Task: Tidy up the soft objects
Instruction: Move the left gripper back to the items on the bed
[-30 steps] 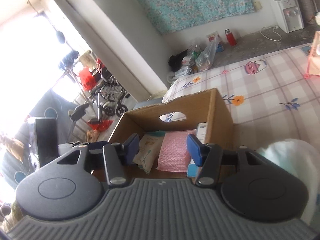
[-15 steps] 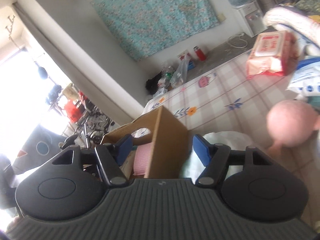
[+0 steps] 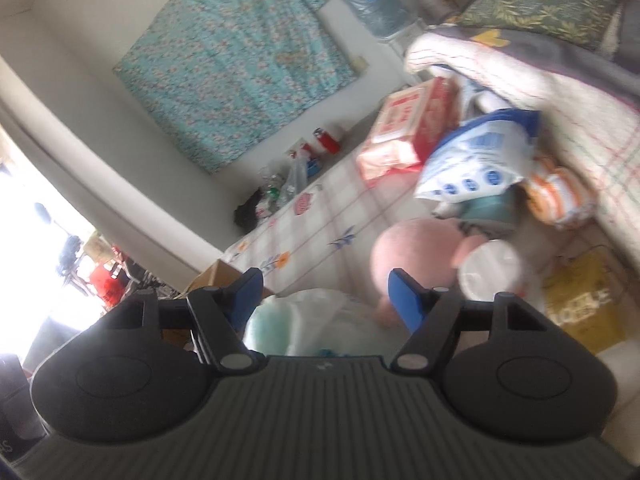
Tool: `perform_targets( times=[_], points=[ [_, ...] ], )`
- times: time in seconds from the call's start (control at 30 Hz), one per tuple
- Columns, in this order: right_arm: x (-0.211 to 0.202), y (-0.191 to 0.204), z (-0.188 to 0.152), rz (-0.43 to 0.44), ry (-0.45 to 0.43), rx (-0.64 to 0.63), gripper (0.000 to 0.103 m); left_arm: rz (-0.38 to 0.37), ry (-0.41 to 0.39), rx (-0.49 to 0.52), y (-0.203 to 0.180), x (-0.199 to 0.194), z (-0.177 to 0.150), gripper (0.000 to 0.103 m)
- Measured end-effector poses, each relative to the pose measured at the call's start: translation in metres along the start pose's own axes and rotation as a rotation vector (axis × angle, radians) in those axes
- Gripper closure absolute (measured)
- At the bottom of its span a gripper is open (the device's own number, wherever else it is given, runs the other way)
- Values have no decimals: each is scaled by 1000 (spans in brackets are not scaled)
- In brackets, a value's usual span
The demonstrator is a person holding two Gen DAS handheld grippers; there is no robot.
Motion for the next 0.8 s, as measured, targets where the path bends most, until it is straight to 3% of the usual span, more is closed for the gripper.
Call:
perform_targets(
  times=[0.17, 0.3, 0.6, 0.8],
  points=[
    [-4, -30, 24, -50, -36, 37, 34, -14, -32, 52, -30, 20, 1, 2],
    [5, -56, 46, -82, -56, 92, 34, -56, -37, 35, -39, 38, 1, 2],
    [59, -102, 89, -194, -38, 168, 34, -88, -75, 52, -34, 65, 4, 2],
    [88, -125, 105, -177, -26, 267, 34, -140, -73, 40, -26, 72, -1, 3]
  ],
)
Point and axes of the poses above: each gripper's, at about its wrist camera, not at the fingertips, and x roughly the way its jaws point, y to its left, z to its top, the point moved 1 cm from there along x, roughly the way its jaws point, and after that the axes turned 7 degrees about x, right-handed, at the moved point
